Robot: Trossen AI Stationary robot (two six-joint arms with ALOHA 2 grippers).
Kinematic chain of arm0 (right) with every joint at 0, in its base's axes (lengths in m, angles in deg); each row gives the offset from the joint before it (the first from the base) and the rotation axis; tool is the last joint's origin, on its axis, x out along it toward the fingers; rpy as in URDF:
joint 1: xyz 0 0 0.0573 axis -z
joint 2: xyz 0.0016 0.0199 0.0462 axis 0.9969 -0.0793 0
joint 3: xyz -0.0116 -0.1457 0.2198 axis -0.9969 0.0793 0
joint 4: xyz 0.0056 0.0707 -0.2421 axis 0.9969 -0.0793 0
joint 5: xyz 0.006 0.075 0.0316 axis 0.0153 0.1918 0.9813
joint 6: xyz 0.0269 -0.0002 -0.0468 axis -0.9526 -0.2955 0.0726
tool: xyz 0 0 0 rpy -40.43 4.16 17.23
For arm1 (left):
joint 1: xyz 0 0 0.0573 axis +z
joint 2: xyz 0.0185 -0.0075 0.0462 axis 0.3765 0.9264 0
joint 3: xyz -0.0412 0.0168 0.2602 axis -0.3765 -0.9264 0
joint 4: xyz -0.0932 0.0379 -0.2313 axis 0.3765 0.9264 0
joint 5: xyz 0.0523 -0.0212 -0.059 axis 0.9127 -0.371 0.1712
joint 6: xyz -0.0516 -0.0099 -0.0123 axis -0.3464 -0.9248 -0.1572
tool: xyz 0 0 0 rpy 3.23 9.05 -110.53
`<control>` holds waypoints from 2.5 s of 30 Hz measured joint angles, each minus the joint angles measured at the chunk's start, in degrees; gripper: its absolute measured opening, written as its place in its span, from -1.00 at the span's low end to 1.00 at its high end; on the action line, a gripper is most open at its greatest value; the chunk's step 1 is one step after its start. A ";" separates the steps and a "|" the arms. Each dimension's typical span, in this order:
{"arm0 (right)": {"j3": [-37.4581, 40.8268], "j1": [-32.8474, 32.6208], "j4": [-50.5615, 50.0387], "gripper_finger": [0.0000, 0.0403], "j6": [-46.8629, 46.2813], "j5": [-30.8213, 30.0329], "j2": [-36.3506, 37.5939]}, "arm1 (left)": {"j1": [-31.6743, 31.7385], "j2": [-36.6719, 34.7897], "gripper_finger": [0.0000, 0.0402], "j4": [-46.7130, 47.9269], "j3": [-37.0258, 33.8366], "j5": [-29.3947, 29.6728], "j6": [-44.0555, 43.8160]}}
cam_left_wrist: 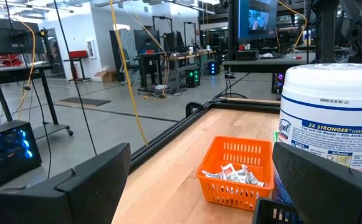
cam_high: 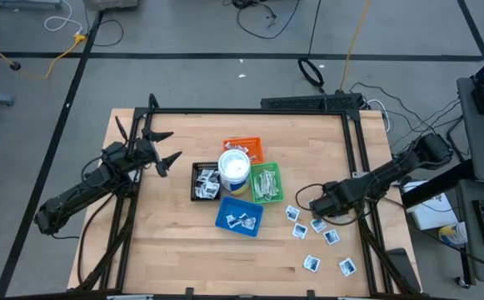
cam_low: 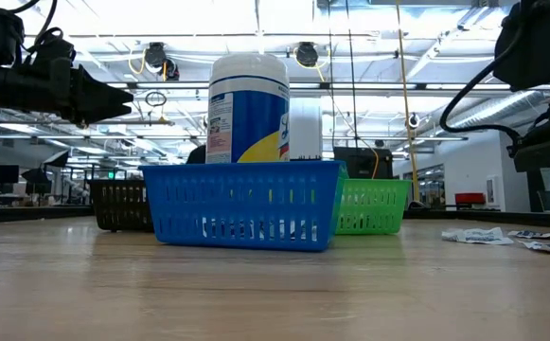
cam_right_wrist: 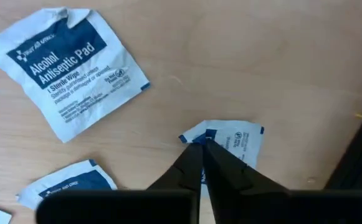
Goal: Pick & Place First Aid Supplies
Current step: Put the blue alcohol pad into the blue bin
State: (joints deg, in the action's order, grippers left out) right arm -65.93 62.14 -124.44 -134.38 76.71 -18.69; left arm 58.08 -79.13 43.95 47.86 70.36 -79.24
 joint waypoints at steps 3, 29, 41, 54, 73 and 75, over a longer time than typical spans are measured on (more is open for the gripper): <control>-2.12 -0.07 -2.78 -0.98 0.43 0.41 -0.29 | 0.00 0.00 0.98 0.00 -0.01 0.00 0.00; -34.48 0.71 -26.58 -1.00 9.13 -4.36 -9.68 | 0.00 0.00 0.98 0.00 0.00 0.00 0.00; -61.61 2.49 -26.05 -1.00 28.62 -4.79 -32.03 | 0.00 -0.01 0.98 0.00 -0.01 0.00 0.00; -81.66 7.58 -20.13 -1.00 41.45 -6.03 -48.13 | 0.00 0.00 0.98 0.00 -0.02 0.00 0.00; -74.94 8.23 -9.53 -0.97 46.42 -8.76 -51.84 | 0.00 0.00 0.98 0.00 0.00 0.00 0.00; -74.62 8.00 -9.51 -0.93 46.65 -8.81 -51.84 | 0.00 0.00 0.98 0.00 0.00 0.00 0.00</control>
State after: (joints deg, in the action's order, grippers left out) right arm -140.55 70.15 -133.95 -87.73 67.90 -70.53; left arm 58.08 -79.13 43.95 47.86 70.36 -79.24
